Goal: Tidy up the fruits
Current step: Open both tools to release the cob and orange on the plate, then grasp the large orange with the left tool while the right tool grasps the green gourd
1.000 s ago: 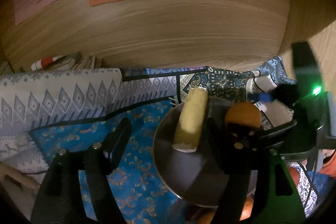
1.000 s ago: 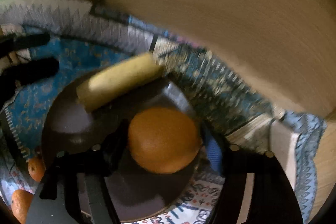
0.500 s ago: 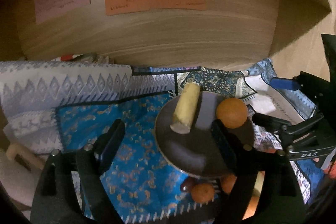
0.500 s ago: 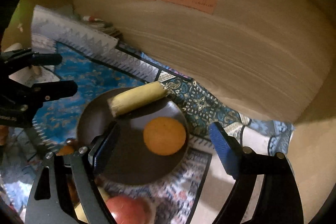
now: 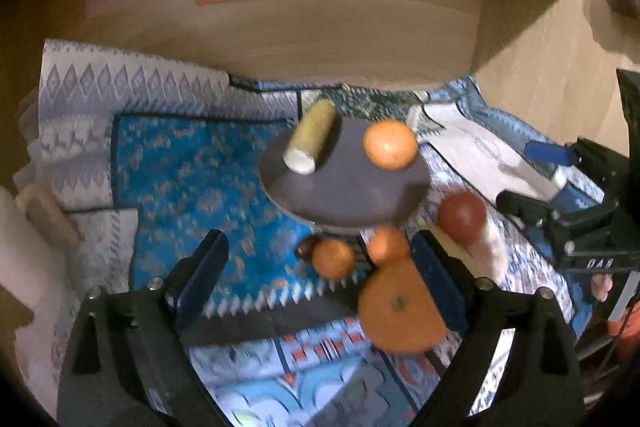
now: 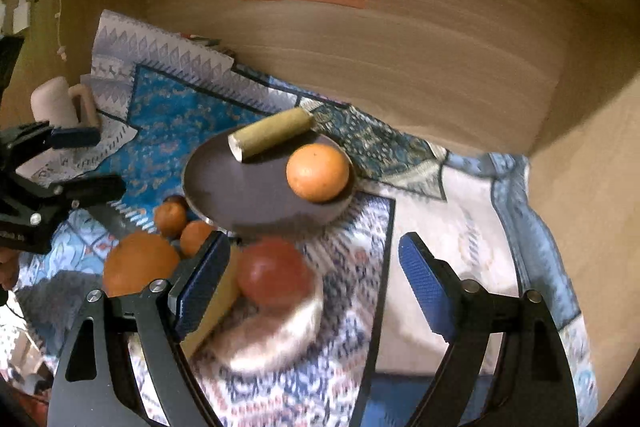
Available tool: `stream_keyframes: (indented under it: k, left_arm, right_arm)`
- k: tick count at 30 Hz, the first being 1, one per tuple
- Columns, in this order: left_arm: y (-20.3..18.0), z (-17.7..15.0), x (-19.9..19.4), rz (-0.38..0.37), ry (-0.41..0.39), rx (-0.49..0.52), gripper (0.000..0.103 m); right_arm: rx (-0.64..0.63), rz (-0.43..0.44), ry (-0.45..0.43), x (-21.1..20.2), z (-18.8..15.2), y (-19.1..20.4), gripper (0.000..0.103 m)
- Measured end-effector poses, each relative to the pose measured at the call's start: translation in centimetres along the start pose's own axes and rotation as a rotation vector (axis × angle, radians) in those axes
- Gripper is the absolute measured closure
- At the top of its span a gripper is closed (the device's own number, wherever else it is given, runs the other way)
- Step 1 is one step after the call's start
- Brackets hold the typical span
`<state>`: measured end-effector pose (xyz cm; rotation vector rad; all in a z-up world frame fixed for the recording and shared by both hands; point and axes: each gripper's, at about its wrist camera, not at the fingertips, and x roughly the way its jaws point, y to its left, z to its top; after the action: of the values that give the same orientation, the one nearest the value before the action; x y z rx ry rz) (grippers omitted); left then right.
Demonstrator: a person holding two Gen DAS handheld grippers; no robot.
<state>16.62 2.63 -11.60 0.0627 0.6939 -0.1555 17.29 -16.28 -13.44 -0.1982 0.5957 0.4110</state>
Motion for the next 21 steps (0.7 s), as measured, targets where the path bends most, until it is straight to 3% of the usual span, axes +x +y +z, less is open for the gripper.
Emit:
stream_keyframes:
  k: [9,18,21]
  left_arm:
    - [-2.8,-5.1,0.4,-0.045,0.086,0.013,0.005]
    - [-3.7,-5.9,2.6,-0.055,0.113,-0.045,0.005]
    - [-3.9,-5.5,3.3,-0.052,0.116,-0.054,0.01]
  right_arm:
    - [0.06,-0.01,0.028,-1.6,-4.2,0.3,0.017]
    - [0.133,0.007,0.067,-1.5,-6.7,-1.0,0.017]
    - [0.125,0.028,0.072,-1.5,-6.8,-0.6,0.017]
